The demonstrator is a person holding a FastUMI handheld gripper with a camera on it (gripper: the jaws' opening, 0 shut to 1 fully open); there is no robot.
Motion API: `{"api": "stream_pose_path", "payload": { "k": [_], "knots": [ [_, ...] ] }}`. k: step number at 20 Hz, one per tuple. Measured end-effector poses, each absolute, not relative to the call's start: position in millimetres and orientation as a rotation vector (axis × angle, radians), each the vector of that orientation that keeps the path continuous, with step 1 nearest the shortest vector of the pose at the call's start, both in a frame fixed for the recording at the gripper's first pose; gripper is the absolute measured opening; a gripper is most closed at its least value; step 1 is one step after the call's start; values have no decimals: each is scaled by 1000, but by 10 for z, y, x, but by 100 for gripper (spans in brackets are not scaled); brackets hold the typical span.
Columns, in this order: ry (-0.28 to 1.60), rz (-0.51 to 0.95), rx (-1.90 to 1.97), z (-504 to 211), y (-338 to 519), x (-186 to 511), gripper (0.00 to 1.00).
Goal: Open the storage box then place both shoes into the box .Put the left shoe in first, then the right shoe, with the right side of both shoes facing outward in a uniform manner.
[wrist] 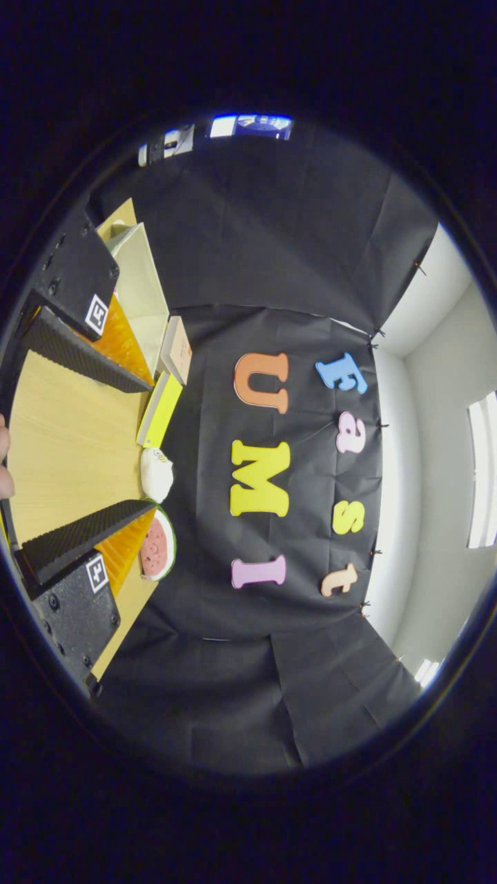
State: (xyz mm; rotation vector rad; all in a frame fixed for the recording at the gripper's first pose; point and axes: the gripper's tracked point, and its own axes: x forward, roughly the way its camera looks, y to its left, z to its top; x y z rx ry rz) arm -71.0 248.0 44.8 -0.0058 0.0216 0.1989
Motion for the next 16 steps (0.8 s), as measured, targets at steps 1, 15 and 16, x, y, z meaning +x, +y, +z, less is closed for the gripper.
{"api": "stream_pose_path", "payload": {
  "k": [1,15,16],
  "knots": [
    [32,203,4,416,2471,-693,99],
    [32,149,-9,392,2257,-622,99],
    [31,147,-8,396,2249,-618,99]
  ]
}}
